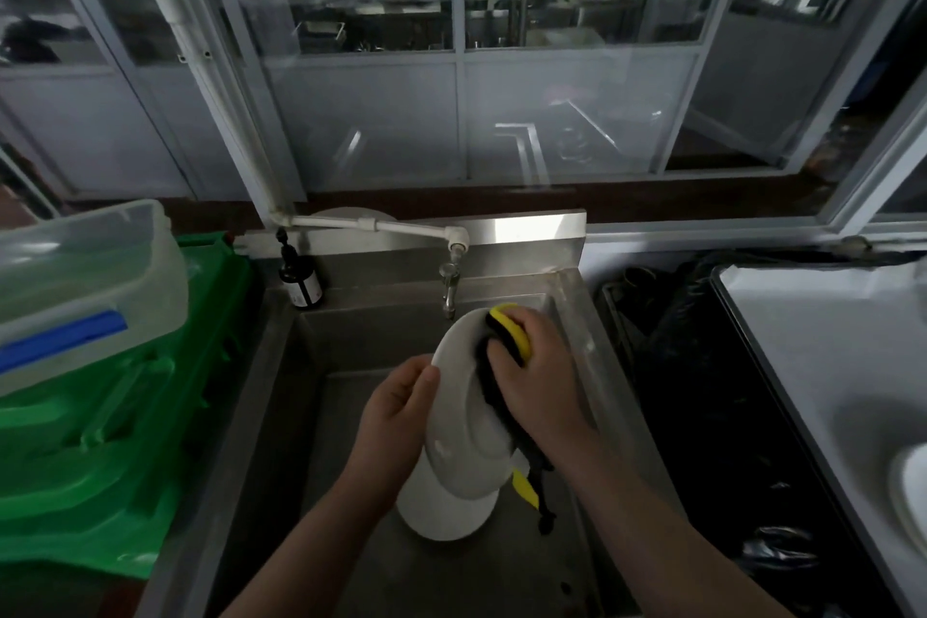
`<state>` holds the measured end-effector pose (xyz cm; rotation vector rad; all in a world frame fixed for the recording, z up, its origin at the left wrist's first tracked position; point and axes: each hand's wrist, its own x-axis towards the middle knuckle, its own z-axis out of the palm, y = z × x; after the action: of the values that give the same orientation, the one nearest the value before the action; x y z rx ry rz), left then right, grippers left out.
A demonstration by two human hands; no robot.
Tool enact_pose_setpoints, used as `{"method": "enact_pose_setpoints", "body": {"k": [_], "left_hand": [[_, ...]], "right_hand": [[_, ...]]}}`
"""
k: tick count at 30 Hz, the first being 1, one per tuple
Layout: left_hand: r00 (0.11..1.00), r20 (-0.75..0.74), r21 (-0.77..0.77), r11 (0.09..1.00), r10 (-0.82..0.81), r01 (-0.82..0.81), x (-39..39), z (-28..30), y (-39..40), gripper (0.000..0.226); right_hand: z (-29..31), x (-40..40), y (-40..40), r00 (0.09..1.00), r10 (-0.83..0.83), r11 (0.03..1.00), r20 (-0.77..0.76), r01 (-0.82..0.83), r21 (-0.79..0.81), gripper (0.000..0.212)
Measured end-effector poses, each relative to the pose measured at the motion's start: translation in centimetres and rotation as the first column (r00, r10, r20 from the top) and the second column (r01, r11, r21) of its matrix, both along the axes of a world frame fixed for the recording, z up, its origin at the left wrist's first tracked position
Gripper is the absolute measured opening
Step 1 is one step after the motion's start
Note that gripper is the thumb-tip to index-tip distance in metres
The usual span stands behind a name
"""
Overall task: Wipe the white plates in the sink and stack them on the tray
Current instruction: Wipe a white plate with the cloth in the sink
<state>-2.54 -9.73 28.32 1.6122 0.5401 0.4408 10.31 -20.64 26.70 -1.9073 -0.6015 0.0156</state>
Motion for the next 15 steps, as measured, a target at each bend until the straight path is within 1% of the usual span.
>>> {"method": "enact_pose_setpoints", "body": {"k": [3, 5, 11, 15], "left_hand": [[1.0, 0.007, -0.051, 0.999, -0.004, 0.005, 0.5, -0.1, 0.1, 0.026], [1.0, 0.011, -0.109, 0.994, 0.005, -0.004, 0.8, -0.3, 0.2, 0.027], [0.998, 0.04, -0.256, 0.966, 0.039, -0.027, 1.5, -0.7, 0.3, 0.029], [0.999, 0.036, -0.301, 0.954, 0.024, -0.013, 1.6, -1.0, 0.2, 0.029]], "right_hand": [[0.7, -0.9, 0.8, 0.989, 0.087, 0.996, 0.123, -0.089, 0.009, 0.037], [0.9, -1.8, 1.0, 0.972, 0.156, 0.988, 0.177, -0.156, -0.016, 0.039], [0.4, -4.5, 0.2, 0.923, 0.322, 0.943, 0.209, -0.292, -0.162, 0.035], [-0.3, -5.1, -0.7, 0.898, 0.374, 0.915, 0.232, -0.317, -0.248, 0.036]]}}
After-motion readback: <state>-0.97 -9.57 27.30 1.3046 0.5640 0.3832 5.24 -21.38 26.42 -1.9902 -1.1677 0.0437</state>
